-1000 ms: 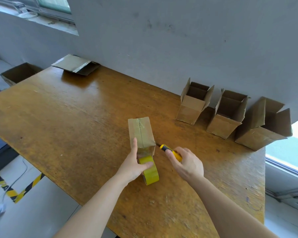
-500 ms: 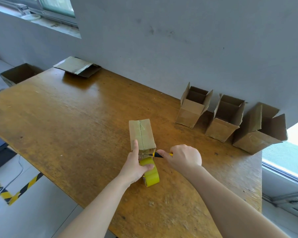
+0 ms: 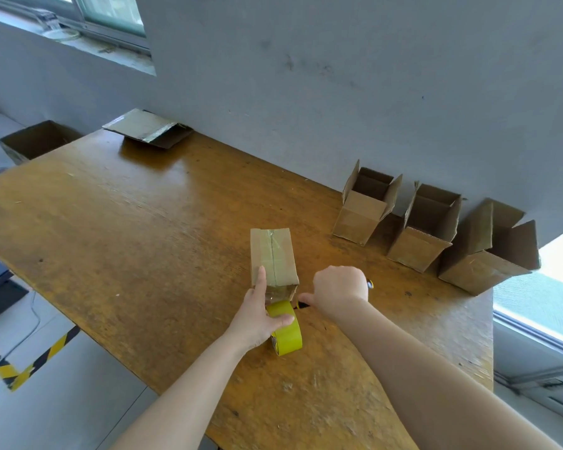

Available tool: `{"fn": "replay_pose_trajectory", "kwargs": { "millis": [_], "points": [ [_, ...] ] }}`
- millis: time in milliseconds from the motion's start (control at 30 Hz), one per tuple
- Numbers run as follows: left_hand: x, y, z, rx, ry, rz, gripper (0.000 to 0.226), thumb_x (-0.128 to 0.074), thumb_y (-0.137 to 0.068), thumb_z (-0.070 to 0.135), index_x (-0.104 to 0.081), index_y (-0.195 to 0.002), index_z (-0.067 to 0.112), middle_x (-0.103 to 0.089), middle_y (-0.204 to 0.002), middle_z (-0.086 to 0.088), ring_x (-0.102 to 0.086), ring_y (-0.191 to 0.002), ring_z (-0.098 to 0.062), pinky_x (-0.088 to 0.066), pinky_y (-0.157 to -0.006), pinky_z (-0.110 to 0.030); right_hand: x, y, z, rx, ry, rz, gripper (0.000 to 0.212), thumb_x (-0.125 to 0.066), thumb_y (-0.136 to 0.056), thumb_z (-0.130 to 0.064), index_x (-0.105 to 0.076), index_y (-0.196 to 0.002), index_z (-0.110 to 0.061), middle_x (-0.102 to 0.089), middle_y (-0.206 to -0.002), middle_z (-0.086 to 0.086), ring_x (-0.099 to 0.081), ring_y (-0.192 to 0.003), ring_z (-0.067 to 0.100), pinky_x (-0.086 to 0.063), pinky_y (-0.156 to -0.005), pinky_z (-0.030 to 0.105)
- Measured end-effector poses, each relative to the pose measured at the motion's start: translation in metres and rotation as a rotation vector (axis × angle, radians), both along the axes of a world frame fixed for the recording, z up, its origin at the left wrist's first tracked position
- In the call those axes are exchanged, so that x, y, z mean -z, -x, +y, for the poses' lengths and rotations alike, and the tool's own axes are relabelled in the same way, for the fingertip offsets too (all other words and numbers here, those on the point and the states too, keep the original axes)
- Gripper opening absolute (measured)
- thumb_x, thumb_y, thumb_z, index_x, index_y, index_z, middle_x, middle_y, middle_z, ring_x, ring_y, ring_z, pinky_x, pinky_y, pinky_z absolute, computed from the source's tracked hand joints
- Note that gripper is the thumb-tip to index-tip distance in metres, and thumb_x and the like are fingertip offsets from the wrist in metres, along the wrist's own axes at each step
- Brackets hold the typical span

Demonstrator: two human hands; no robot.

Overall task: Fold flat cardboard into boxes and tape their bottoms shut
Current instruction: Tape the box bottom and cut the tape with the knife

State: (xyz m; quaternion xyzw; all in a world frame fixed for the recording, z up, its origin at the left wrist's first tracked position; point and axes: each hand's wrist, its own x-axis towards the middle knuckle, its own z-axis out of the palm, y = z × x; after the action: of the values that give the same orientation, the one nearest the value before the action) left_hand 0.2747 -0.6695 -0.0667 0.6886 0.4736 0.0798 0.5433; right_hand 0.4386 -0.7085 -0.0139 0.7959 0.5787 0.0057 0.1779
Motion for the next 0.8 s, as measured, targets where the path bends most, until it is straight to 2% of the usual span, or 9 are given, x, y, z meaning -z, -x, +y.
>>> {"fn": "replay_pose_trajectory", "kwargs": {
  "millis": [100, 200, 267, 333, 433, 533, 633, 700, 800],
  "points": [
    [-0.002, 0.000, 0.003, 0.001, -0.006, 0.020, 0.114, -0.074, -0.082, 0.033, 0.019, -0.148, 0.037, -0.036, -0.136, -0.004, -0.047, -0.112, -0.014, -0.041, -0.089, -0.027, 0.023, -0.010, -0.020, 0.128, -0.053, 0.083, 0.070, -0.033, -0.083, -0.080, -0.048, -0.053, -0.019, -0.049, -0.049, -0.005, -0.045, -0.041, 0.014, -0.027, -0.039, 0.024],
    [-0.004, -0.001, 0.005, 0.016, -0.014, 0.052, 0.113, -0.072, -0.083, 0.035, 0.020, -0.147, 0.037, -0.039, -0.130, -0.002, -0.046, -0.110, -0.013, -0.039, -0.087, -0.026, 0.045, -0.029, -0.049, 0.263, -0.111, 0.123, 0.073, -0.023, -0.080, -0.084, -0.051, -0.057, -0.020, -0.056, -0.058, -0.005, -0.057, -0.053, 0.016, -0.041, -0.045, 0.026],
    [-0.003, -0.002, 0.005, 0.019, -0.012, 0.058, 0.113, -0.073, -0.083, 0.035, 0.021, -0.147, 0.039, -0.039, -0.128, -0.001, -0.047, -0.111, -0.014, -0.041, -0.090, -0.028, 0.059, -0.042, -0.064, 0.295, -0.108, 0.108, 0.075, -0.019, -0.081, -0.083, -0.060, -0.079, -0.021, -0.063, -0.080, -0.003, -0.064, -0.076, 0.020, -0.043, -0.055, 0.030],
    [-0.002, -0.003, 0.004, 0.015, -0.012, 0.061, 0.114, -0.073, -0.083, 0.033, 0.020, -0.147, 0.040, -0.039, -0.128, 0.000, -0.048, -0.111, -0.014, -0.043, -0.093, -0.029, 0.072, -0.049, -0.073, 0.307, -0.056, 0.141, 0.069, -0.021, -0.086, -0.077, -0.059, -0.103, -0.023, -0.062, -0.101, -0.001, -0.061, -0.096, 0.022, -0.039, -0.064, 0.031],
    [0.000, -0.005, 0.005, 0.005, -0.011, 0.060, 0.113, -0.073, -0.083, 0.032, 0.020, -0.147, 0.041, -0.038, -0.130, 0.001, -0.046, -0.112, -0.013, -0.043, -0.090, -0.028, 0.081, -0.044, -0.072, 0.306, 0.032, 0.206, 0.054, -0.030, -0.094, -0.065, -0.053, -0.115, -0.021, -0.058, -0.113, 0.001, -0.055, -0.109, 0.023, -0.040, -0.078, 0.032],
    [0.002, -0.004, 0.005, -0.003, -0.009, 0.045, 0.113, -0.073, -0.082, 0.034, 0.020, -0.145, 0.044, -0.037, -0.130, 0.004, -0.045, -0.112, -0.011, -0.040, -0.087, -0.026, 0.073, -0.027, -0.053, 0.230, -0.153, 0.288, 0.049, -0.040, -0.094, -0.060, -0.049, -0.120, -0.020, -0.053, -0.117, 0.003, -0.050, -0.113, 0.025, -0.041, -0.086, 0.035],
    [0.003, -0.002, 0.004, -0.003, -0.016, 0.018, 0.113, -0.074, -0.082, 0.034, 0.018, -0.147, 0.042, -0.035, -0.134, 0.007, -0.044, -0.111, -0.007, -0.037, -0.081, -0.019, 0.053, -0.006, -0.021, 0.020, -0.428, 0.427, 0.061, -0.055, -0.090, -0.054, -0.044, -0.138, -0.019, -0.047, -0.137, 0.005, -0.044, -0.125, 0.026, -0.042, -0.096, 0.039],
    [0.003, -0.002, 0.005, -0.008, -0.019, 0.009, 0.112, -0.074, -0.082, 0.031, 0.016, -0.148, 0.039, -0.036, -0.136, 0.004, -0.046, -0.110, -0.008, -0.039, -0.079, -0.016, 0.042, 0.004, -0.001, -0.131, -0.423, 0.447, 0.067, -0.061, -0.086, -0.051, -0.041, -0.143, -0.020, -0.038, -0.149, 0.005, -0.035, -0.137, 0.026, -0.037, -0.105, 0.040],
    [0.002, -0.003, 0.005, -0.011, -0.021, 0.001, 0.111, -0.075, -0.082, 0.028, 0.013, -0.150, 0.037, -0.035, -0.144, 0.002, -0.044, -0.121, -0.011, -0.042, -0.094, -0.024, 0.040, 0.012, 0.018, -0.220, -0.309, 0.417, 0.068, -0.065, -0.086, -0.046, -0.038, -0.144, -0.023, -0.026, -0.157, 0.003, -0.019, -0.146, 0.023, -0.025, -0.114, 0.038]
  ]
}}
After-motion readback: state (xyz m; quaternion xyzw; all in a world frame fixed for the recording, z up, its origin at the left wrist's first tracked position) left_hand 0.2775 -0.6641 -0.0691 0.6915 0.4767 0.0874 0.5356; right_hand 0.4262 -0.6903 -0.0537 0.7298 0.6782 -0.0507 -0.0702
